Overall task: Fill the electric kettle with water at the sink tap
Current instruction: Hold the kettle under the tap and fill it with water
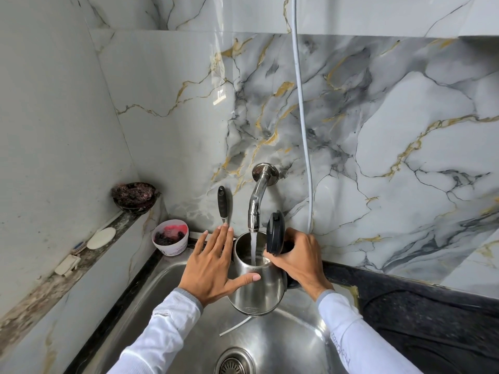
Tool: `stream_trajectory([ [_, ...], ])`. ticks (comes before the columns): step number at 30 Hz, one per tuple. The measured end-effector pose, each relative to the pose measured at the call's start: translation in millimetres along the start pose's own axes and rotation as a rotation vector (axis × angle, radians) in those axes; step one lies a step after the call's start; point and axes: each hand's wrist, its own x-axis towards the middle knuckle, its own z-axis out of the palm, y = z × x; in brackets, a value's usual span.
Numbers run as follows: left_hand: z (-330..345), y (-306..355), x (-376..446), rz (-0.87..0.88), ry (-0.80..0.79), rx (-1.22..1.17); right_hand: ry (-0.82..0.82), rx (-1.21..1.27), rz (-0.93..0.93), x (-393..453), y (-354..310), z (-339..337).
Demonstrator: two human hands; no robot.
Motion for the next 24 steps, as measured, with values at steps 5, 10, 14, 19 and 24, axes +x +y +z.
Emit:
stream_trajectory([
  [5,-27,-13,27,-0.011,-0.069,-0.306,0.008,0.020,-0.002,-3,1,-1],
  [10,-49,-20,68,-0.026,-0.173,-0.758,0.008,0.023,0.003,-3,0,-1],
  [14,-48,-22,82,0.014,-0.263,-0.852,-0.002,0.029,0.010,-1,3,0],
  [19,-46,-22,84,0.046,-0.248,-0.825,0.040,0.003,0.018,-1,5,4],
  [24,-48,-19,82,0.071,-0.213,-0.825,0.031,0.003,0.011,-2,5,3],
])
